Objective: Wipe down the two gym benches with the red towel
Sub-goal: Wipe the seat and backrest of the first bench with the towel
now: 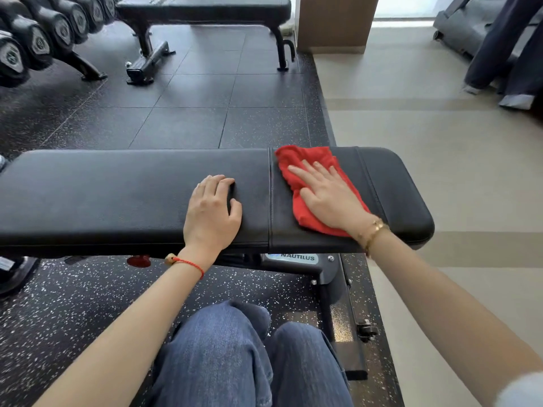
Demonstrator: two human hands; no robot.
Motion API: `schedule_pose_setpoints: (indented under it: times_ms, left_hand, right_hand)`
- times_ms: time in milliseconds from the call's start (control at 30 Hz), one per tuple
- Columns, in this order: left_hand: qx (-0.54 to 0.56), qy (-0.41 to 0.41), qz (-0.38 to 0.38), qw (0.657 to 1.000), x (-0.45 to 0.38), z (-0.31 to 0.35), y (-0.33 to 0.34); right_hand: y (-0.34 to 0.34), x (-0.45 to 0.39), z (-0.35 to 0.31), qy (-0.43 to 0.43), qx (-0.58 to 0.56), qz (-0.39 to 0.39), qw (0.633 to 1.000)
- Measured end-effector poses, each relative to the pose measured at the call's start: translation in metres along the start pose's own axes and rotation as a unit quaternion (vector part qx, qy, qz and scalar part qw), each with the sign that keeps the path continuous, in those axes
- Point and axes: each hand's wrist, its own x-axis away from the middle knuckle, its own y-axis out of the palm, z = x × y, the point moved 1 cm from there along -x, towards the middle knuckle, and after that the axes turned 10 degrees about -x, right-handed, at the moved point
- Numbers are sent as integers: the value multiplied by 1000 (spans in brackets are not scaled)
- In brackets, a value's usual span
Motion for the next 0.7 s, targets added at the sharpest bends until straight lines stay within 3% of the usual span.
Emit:
schedule_pose_setpoints:
  times_ms: [133, 367, 467, 700]
  left_hand:
    - [-4, -3, 4, 1000, -2, 0, -1]
    - [-7, -6, 5, 1000, -2, 0, 0]
    - [-13, -4, 4, 1000, -2, 2, 0]
    - [-17, -10, -4, 1000, -2, 5, -2]
  right_hand:
    - [-6, -47, -2, 111, 16, 21, 994]
    - [30, 17, -57, -68, -1, 13, 998]
    - [26, 29, -47, -85, -4, -1, 996]
    - [18, -70, -47, 33, -16, -27, 999]
